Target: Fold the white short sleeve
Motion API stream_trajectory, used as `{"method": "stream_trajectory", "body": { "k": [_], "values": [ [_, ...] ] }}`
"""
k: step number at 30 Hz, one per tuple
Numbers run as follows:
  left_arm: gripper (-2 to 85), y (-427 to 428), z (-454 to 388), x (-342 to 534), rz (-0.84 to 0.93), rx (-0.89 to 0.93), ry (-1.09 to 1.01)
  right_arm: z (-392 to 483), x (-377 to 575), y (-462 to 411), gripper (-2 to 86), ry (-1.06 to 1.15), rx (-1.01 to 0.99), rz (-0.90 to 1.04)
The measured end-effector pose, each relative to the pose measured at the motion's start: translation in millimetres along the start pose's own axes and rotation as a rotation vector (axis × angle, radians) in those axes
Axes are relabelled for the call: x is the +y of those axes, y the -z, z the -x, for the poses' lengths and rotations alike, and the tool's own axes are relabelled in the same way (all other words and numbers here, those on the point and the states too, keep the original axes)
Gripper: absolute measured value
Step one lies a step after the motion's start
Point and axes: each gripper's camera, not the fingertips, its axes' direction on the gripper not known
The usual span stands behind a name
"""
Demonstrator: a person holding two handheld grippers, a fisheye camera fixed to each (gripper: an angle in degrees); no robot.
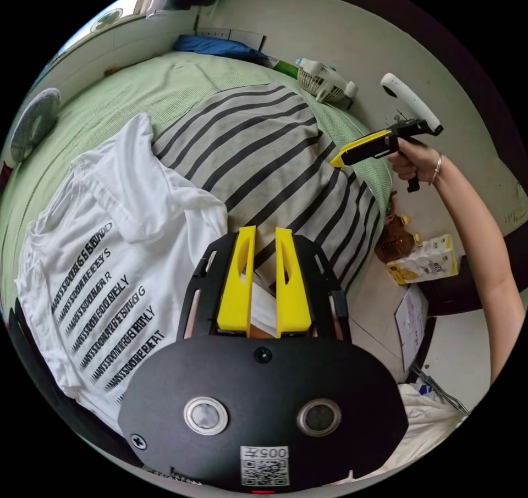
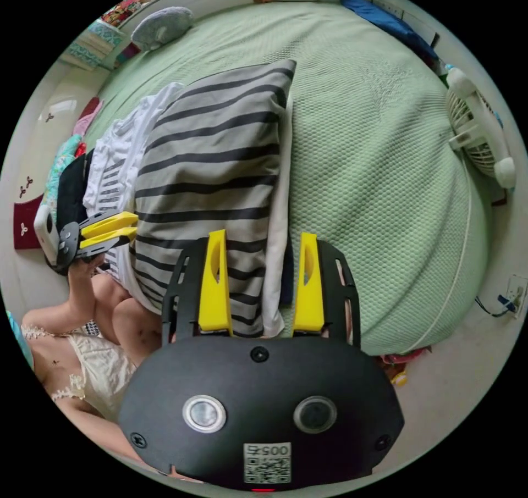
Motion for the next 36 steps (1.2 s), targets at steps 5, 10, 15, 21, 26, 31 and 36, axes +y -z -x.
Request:
{"method": "stream_trajectory", "body": {
  "k": [5,10,15,21,26,31,36],
  "values": [
    [7.1,-6,-17,-3,0.008,-0.018,-0.001,-27,-4,-16,14.4,0.041,-0.133,0.016],
    [6.8,-9,-43,0,-0.006,-0.130,-0.055,-42,-16,-31,12.6,0.048,-0.188,0.056],
    [6.8,-7,-46,1,-0.008,-0.115,-0.043,-44,-25,-38,10.2,0.056,-0.209,0.082],
    [6.9,0,-37,3,-0.005,-0.049,-0.002,-21,-28,-30,6.6,0.039,-0.057,0.059],
    [6.4,13,-34,8,-0.035,-0.018,-0.012,-5,-35,-10,5.2,-0.044,0.102,0.037],
    [6.0,27,-27,16,-0.075,-0.004,-0.014,-21,-33,17,3.7,-0.111,0.219,0.007],
    [6.0,41,-14,19,-0.101,0.001,0.009,-61,-27,33,2.3,-0.268,0.363,0.007]
  ]
}}
